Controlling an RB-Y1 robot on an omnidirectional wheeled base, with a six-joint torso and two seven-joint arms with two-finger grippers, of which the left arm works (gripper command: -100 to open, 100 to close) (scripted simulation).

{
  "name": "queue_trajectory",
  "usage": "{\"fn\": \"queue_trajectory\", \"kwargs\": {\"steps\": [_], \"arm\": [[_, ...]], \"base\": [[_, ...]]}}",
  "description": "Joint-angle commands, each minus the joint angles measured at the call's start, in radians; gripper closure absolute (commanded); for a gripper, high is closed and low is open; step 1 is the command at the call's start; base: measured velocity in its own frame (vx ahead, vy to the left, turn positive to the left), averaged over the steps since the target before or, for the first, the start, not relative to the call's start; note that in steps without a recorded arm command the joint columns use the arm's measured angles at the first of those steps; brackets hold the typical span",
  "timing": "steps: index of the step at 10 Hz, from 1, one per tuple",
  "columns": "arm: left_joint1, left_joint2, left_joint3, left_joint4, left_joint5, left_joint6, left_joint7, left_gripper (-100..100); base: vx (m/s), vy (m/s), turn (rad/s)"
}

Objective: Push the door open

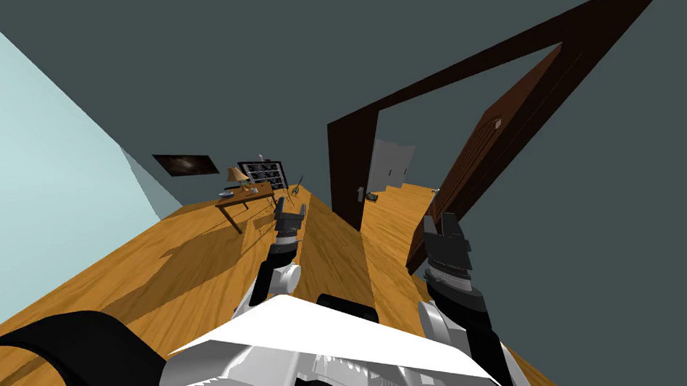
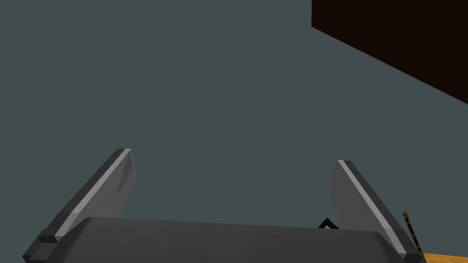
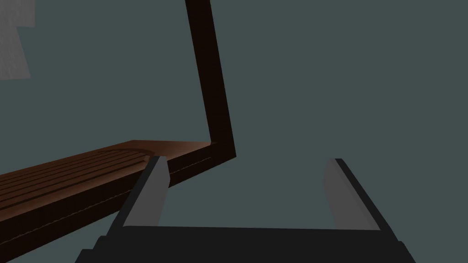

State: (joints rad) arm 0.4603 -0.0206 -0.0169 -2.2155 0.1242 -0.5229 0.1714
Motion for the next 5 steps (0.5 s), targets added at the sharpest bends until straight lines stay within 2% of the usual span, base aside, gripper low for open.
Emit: {"fn": "queue_trajectory", "kwargs": {"steps": [1,5], "arm": [[-0.023,0.014,-0.006,0.037,0.002,0.002,-0.007,-100],[-0.067,0.035,-0.017,0.11,0.007,0.006,-0.02,-100]], "base": [[0.128,0.077,-0.1],[0.084,0.011,-0.035]]}}
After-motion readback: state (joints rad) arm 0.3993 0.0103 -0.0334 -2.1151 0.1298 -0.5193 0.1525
